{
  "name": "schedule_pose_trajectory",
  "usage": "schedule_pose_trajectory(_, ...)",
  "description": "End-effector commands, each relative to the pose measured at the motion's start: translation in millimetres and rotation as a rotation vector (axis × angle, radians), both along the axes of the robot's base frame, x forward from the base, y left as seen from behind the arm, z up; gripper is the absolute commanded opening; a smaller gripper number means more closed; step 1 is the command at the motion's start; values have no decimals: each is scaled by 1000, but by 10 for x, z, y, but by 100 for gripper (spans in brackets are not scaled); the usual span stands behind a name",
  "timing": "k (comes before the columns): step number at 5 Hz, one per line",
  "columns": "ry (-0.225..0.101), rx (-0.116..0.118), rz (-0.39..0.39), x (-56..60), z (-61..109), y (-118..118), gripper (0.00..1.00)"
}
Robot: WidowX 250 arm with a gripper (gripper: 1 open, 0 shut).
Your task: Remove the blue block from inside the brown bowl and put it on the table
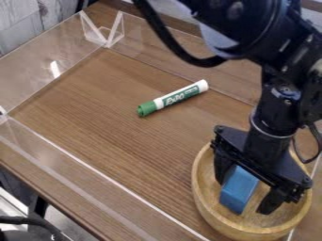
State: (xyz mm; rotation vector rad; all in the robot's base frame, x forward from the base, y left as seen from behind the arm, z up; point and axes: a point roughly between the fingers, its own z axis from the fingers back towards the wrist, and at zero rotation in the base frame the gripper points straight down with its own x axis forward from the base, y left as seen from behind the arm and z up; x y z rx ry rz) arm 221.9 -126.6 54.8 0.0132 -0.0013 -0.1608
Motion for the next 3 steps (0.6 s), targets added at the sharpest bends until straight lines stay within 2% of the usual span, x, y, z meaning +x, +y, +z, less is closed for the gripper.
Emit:
schedule_pose_trajectory(1, -32, -14, -7, 55, 9, -6, 100)
schedule_pose_trajectory(2, -37, -17, -13, 63, -51, 1, 100)
schedule_pose_trajectory(3, -42, -19, -19, 72, -87, 12, 0)
